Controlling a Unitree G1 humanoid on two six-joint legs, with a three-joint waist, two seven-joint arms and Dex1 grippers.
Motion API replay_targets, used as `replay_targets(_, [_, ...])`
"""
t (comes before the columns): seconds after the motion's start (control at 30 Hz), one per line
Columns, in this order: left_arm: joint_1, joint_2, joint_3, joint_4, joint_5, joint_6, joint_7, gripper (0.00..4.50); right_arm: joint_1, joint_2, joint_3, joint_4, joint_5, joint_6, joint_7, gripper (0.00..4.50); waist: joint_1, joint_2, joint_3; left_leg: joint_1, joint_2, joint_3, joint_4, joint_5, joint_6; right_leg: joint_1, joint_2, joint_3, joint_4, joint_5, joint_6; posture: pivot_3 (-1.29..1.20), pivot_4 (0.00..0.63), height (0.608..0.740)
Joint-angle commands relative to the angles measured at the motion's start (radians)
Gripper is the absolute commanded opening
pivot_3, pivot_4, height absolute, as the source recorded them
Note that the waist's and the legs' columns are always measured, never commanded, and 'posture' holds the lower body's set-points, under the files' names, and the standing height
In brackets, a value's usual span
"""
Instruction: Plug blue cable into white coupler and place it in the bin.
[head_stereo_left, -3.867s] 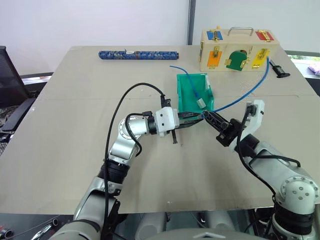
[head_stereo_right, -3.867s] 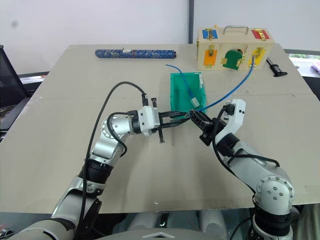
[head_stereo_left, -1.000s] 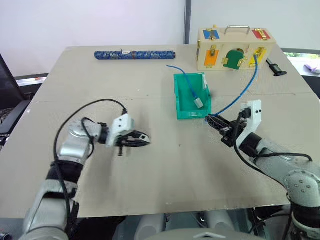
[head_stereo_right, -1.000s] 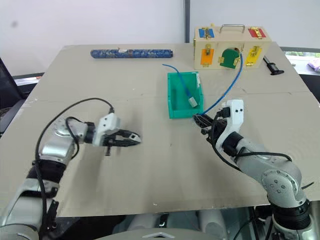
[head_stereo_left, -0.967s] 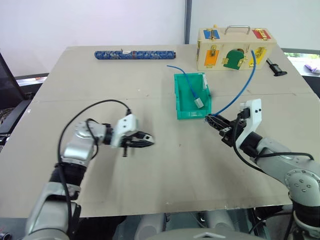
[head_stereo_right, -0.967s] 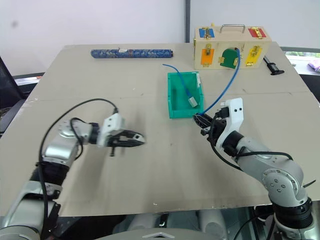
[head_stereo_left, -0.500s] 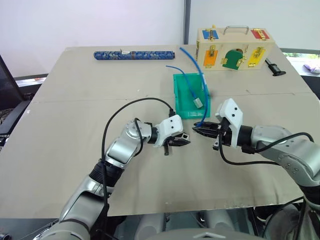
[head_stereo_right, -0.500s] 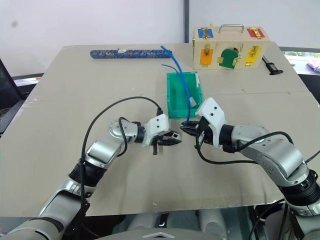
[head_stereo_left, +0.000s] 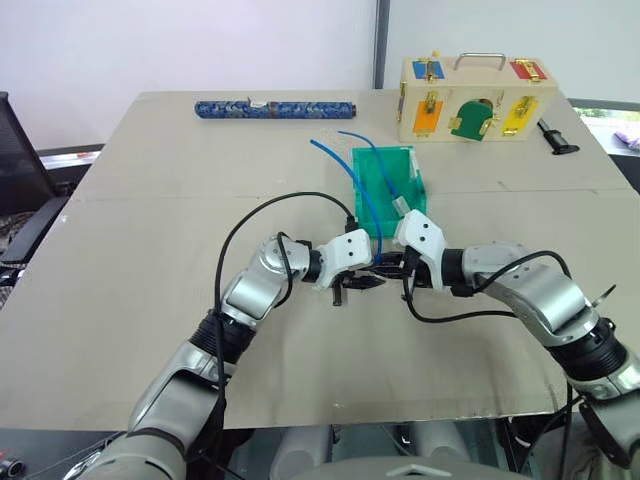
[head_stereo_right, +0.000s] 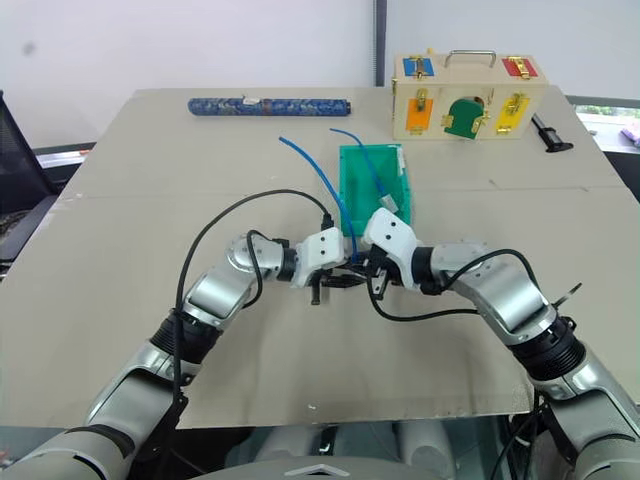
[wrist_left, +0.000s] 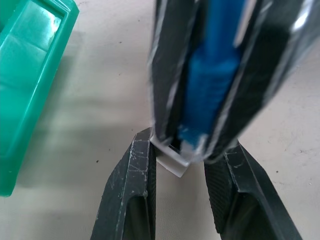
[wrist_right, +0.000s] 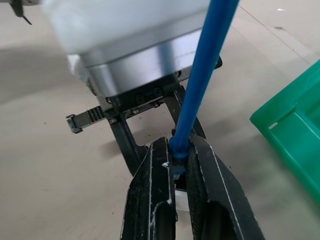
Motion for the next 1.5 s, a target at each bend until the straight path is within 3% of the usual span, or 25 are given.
replay_targets(0.03, [-0.002, 0.003, -0.006, 0.001, 0.007, -0.012, -0.007, 0.76, -0.017, 0.009, -0.030, -0.001, -0.022, 0.006, 0.017, 0.00, 0.000, 0.000, 0.000, 0.000, 0.000, 0.000, 0.000, 0.000, 0.000, 0.000, 0.000, 0.000, 0.000, 0.000, 0.000, 0.00, 0.150, 0.740])
replay_targets(0.57, [-0.004, 0.001, -0.007, 0.027, 0.009, -0.031, -0.010, 0.76, -0.018, 0.034, -0.154, -0.020, 0.040, 0.136, 0.049, 0.00, 0.001, 0.000, 0.000, 0.000, 0.000, -0.001, 0.000, 0.000, 0.000, 0.000, 0.000, 0.000, 0.000, 0.000, 0.000, 0.00, 0.150, 0.740])
replay_targets(1.23, [-0.008, -0.006, -0.007, 0.025, 0.010, -0.022, -0.003, 0.76, 0.002, 0.052, -0.066, -0.012, -0.013, 0.188, 0.068, 0.00, 0.000, 0.000, -0.001, 0.001, 0.000, -0.001, 0.000, 0.000, 0.000, 0.000, 0.000, 0.000, 0.000, 0.000, 0.000, 0.00, 0.150, 0.740])
replay_targets(1.5, [-0.006, -0.006, -0.005, 0.020, 0.013, -0.020, 0.002, 0.76, -0.023, -0.024, 0.031, -0.002, -0.116, 0.178, 0.101, 0.00, 0.000, 0.000, -0.002, 0.001, 0.000, -0.001, 0.000, 0.000, 0.000, 0.001, 0.000, 0.000, 0.001, 0.000, 0.000, 0.00, 0.150, 0.740])
